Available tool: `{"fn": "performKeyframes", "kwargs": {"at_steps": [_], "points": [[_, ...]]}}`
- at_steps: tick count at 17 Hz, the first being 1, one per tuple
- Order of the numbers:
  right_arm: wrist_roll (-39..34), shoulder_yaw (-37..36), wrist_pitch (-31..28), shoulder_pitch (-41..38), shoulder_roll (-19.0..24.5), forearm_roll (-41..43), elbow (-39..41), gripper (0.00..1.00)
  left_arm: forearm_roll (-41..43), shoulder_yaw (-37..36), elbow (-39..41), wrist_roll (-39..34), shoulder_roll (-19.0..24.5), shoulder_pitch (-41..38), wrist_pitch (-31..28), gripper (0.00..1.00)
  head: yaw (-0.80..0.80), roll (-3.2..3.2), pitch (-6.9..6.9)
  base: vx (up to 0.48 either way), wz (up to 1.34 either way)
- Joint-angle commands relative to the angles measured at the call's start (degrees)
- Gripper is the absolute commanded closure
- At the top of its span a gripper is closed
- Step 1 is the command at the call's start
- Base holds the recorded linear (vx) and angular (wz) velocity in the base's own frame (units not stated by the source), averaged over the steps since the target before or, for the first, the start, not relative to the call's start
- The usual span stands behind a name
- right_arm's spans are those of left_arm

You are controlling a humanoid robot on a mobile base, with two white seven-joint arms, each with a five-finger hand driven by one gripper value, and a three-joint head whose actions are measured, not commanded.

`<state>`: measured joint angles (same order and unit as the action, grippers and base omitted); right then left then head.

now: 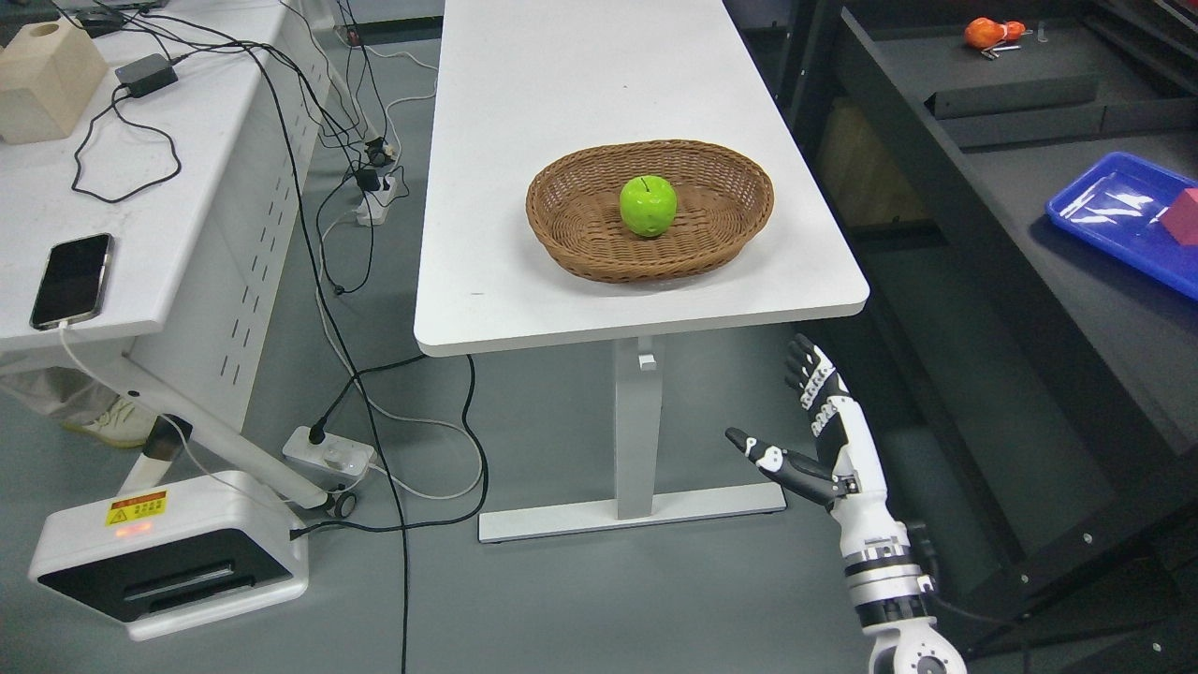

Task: Place green apple on left shelf middle layer
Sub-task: 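Reach the right hand over the wicker basket toward the green apple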

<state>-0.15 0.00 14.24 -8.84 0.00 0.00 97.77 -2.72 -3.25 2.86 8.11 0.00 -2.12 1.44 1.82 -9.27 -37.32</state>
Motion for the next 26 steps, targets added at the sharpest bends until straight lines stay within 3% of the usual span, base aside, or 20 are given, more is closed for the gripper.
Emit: {"fn": "performKeyframes", "kwargs": {"at_steps": [1, 7, 11, 15, 26], "points": [[-0.3, 0.3, 0.5, 0.0, -1.0, 0.6, 0.0, 0.0, 0.0, 0.0, 0.0, 0.0, 1.0, 0.0, 0.1, 0.0, 0.0, 0.0, 0.0, 0.017, -0.11], [-1.5, 1.7, 8.4, 1.1, -1.7, -2.0, 0.0, 0.0, 0.0, 0.0, 0.0, 0.0, 1.0, 0.0, 0.0, 0.0, 0.0, 0.0, 0.0, 0.045, -0.16], [-4.3, 6.1, 8.4, 9.7, -9.5, -18.2, 0.0, 0.01, 0.0, 0.0, 0.0, 0.0, 1.0, 0.0, 0.0, 0.0, 0.0, 0.0, 0.0, 0.155, -0.35], [-7.9, 9.3, 7.6, 17.1, -17.2, -19.7, 0.0, 0.01, 0.0, 0.0, 0.0, 0.0, 1.0, 0.0, 0.0, 0.0, 0.0, 0.0, 0.0, 0.289, -0.11], [-18.6, 26.6, 7.6, 26.1, -28.9, -33.7, -1.2, 0.01, 0.0, 0.0, 0.0, 0.0, 1.0, 0.0, 0.0, 0.0, 0.0, 0.0, 0.0, 0.255, 0.13]]}}
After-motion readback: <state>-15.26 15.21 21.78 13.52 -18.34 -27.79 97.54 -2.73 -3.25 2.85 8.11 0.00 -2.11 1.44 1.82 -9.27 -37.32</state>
